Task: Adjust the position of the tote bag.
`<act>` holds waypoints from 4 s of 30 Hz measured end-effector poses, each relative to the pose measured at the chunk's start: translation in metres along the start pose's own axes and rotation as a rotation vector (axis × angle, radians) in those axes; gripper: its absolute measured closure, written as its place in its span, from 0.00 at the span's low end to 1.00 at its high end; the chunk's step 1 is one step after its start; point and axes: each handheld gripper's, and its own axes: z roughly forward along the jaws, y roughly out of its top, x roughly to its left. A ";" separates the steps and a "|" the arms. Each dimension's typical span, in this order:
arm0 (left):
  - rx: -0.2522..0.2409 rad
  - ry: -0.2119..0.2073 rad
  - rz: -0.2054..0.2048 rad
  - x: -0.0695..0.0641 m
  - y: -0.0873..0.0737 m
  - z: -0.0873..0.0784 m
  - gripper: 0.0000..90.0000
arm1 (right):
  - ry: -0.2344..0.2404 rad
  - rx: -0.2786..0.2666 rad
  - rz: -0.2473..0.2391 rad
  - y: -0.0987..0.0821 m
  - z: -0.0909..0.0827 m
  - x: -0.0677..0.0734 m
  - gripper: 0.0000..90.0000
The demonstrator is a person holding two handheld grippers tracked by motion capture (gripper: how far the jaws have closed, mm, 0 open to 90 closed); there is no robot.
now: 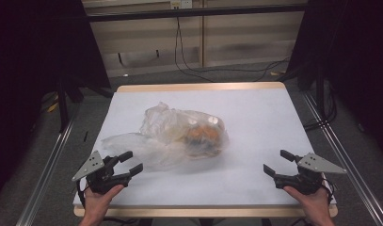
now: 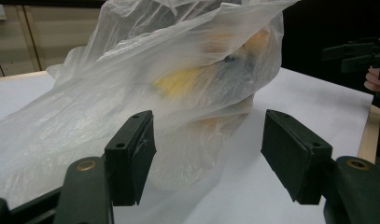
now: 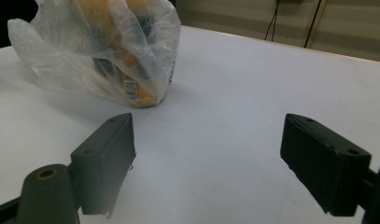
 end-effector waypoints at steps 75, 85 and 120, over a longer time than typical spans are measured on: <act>0.081 -0.189 0.064 0.026 0.074 0.107 0.58 | 0.032 0.056 -0.012 -0.001 0.007 0.003 0.18; 0.091 -0.195 0.066 0.023 0.076 0.101 1.00 | 0.040 0.057 -0.017 -0.001 0.006 0.005 0.18; -0.001 -0.103 0.024 0.045 0.099 0.084 0.99 | 0.049 0.061 -0.030 0.002 0.011 0.005 0.18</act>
